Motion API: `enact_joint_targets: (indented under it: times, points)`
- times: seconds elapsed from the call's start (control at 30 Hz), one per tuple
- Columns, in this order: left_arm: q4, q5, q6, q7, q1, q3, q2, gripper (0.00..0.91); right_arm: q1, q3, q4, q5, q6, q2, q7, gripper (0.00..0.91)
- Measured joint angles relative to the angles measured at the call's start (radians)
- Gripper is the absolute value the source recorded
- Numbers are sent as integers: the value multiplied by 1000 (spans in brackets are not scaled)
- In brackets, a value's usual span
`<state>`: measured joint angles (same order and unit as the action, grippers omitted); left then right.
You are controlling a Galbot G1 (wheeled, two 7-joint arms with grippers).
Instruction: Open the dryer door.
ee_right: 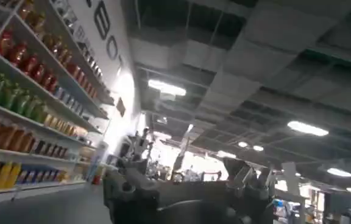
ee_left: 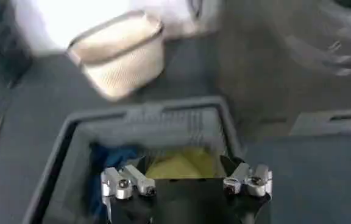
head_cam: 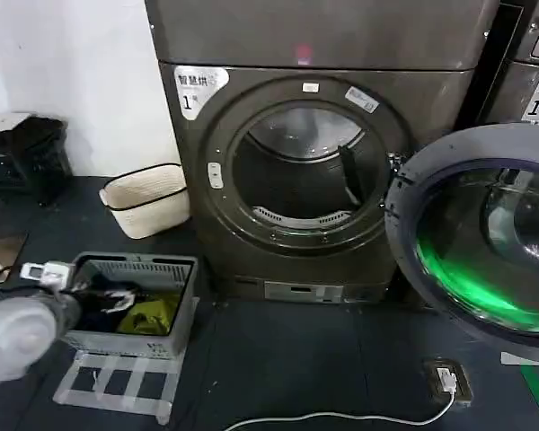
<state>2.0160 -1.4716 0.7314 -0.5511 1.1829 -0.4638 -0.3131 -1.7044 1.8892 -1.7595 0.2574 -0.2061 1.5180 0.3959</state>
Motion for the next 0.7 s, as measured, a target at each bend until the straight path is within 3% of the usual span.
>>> enact_joint_targets:
  times: [0.23, 0.37, 0.6, 0.7]
  points:
    - [-124, -388, 6, -199, -52, 20, 79, 907, -3, -36, 24, -18, -20, -18, -1, 907]
    - [-215, -579, 6, -233, -111, 48, 100, 907, -7, -54, 24, -17, -29, -15, -2, 907]
    - [-296, -691, 5, -244, -194, 90, 134, 907, -12, -70, 26, -16, -48, -10, -3, 907]
    - [-318, -669, 5, -212, -225, 100, 136, 907, -13, -73, 28, -17, -54, -6, -4, 907]
